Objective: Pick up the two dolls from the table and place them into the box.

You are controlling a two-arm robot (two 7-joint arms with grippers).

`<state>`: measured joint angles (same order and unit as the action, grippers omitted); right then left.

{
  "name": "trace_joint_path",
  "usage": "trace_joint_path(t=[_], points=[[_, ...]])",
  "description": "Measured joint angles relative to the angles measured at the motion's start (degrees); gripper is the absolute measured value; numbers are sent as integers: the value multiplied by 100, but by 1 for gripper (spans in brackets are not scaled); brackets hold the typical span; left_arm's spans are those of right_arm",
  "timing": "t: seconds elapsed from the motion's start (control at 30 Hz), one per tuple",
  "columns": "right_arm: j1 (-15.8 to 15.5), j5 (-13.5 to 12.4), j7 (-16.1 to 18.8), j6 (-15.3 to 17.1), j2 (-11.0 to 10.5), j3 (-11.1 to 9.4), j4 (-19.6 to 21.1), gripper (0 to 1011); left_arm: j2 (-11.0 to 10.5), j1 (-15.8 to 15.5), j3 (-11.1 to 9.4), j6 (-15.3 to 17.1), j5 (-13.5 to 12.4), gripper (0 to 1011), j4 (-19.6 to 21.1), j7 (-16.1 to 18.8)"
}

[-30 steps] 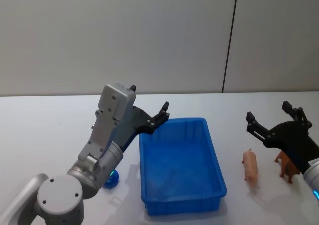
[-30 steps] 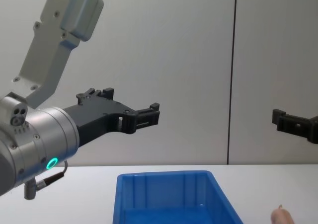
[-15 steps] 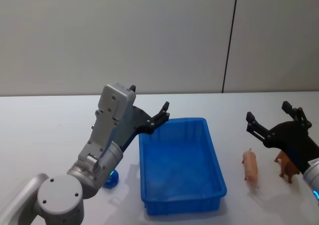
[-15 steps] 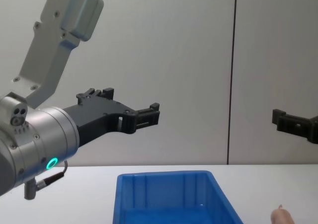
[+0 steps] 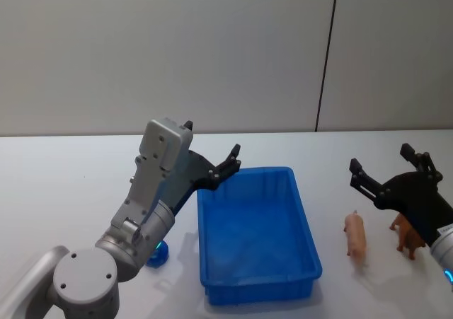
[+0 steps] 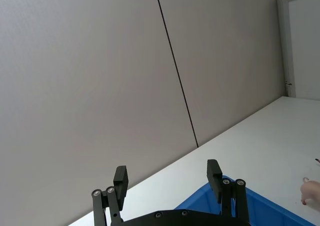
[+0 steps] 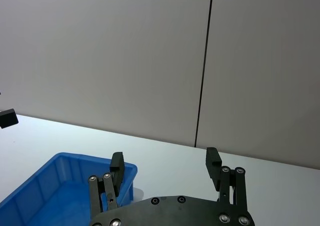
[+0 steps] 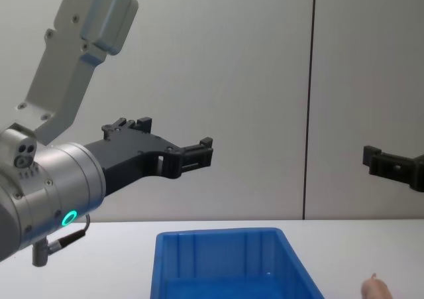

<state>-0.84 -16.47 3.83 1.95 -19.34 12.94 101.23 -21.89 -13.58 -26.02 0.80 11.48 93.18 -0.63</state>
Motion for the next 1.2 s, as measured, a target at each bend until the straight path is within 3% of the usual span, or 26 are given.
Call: trace_joint_path(t=[1.2], points=[[0, 0, 0, 0, 0, 0, 0, 1001, 0, 0, 0, 0, 0, 1001, 0, 0]])
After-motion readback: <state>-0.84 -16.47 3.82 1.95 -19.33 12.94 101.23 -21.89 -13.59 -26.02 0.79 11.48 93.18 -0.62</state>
